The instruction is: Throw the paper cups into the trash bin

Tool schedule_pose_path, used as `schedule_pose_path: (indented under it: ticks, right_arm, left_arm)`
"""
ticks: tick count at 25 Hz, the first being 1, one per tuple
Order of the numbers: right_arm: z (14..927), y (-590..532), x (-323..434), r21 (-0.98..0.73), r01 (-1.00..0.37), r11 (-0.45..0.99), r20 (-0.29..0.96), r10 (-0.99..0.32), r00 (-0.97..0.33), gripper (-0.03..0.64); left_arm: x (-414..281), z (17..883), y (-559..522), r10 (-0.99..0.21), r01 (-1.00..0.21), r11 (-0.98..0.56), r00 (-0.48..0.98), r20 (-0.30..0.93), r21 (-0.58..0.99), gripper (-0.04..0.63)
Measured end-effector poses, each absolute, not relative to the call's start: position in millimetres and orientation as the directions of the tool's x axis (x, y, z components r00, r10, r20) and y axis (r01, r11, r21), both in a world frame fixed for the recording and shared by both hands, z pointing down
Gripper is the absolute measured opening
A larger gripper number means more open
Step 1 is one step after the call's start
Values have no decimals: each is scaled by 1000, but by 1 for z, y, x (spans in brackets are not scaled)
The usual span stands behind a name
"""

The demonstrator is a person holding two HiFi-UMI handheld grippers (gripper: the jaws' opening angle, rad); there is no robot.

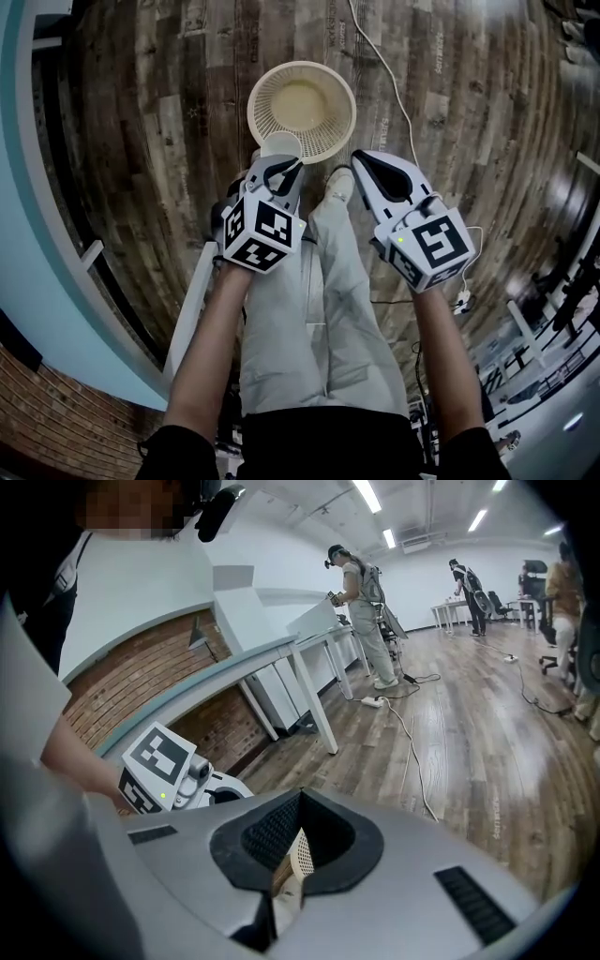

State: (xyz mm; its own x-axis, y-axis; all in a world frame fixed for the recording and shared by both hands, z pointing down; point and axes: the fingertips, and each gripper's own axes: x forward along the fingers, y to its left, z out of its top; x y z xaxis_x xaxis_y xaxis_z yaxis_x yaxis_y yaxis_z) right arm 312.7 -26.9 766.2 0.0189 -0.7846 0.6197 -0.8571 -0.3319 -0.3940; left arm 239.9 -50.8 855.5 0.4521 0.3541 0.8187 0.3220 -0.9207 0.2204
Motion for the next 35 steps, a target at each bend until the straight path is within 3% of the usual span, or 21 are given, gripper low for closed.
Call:
schedule_pose_path:
  ticks: [18, 35]
  right_arm:
    - [848, -27, 306, -444, -837, -319, 650, -758, -57, 5]
    - [900, -28, 307, -459, -808, -371, 691, -721, -61, 5]
  left_arm:
    - [247, 943, -45, 348, 245, -934, 450, 822, 262, 31]
    - [245, 1013, -43, 335, 257, -934, 394, 856, 247, 31]
